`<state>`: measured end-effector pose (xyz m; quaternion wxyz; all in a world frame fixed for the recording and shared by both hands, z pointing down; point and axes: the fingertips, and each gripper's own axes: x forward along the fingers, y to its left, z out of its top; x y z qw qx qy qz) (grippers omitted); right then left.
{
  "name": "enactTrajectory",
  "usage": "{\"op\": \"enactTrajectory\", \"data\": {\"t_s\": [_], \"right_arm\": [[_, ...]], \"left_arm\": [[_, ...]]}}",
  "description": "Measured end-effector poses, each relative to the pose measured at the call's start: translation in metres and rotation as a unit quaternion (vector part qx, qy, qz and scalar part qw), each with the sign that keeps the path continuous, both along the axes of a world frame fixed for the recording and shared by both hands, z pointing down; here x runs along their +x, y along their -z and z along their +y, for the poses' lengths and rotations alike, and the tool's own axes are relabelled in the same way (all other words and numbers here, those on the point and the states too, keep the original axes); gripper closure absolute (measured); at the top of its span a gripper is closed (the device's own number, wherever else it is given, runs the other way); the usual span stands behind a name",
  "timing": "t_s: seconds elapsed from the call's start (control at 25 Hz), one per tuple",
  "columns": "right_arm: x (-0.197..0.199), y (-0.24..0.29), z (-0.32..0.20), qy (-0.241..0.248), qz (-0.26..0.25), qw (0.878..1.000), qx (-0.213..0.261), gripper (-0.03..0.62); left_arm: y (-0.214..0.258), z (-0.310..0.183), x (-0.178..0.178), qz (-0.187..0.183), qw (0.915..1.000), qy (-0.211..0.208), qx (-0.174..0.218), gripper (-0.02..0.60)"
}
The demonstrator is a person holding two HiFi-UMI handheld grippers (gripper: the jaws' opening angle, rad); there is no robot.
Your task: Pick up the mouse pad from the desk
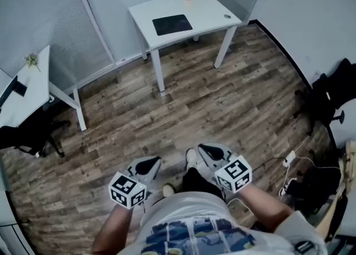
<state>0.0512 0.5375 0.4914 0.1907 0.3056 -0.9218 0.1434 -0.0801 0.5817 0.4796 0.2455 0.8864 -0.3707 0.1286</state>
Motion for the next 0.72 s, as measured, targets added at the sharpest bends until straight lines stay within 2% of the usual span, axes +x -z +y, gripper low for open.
{"op": "enactTrajectory", "data": {"t_s": [0.2, 0.28, 0.4, 0.56, 0.72], "right_arm": [[0.037, 0.001, -0.084, -0.015, -0.024, 1.000, 0.006, 0.592], [0.044, -0.002, -0.110, -0.009, -0.033, 0.999, 0.012, 0.582], [0.081, -0.003, -0.147, -0.007, -0.036, 0.999, 0.015, 0.565], [0.110, -0.009, -0.182, -0.019, -0.030, 0.999, -0.011, 0.553], [0.128, -0.018, -0.210, -0.025, -0.043, 0.999, 0.005, 0.549]], "left_arm": [[0.007, -0.092, 0.035, -0.012, 0.9999, -0.001, -0.002, 0.578], [0.013, -0.120, 0.041, -0.032, 0.9994, 0.010, -0.004, 0.578], [0.017, -0.163, 0.078, -0.047, 0.9988, 0.013, -0.001, 0.577], [0.017, -0.206, 0.104, -0.058, 0.9981, 0.020, 0.001, 0.577], [0.017, -0.240, 0.116, -0.064, 0.9978, 0.017, 0.000, 0.574]]}}
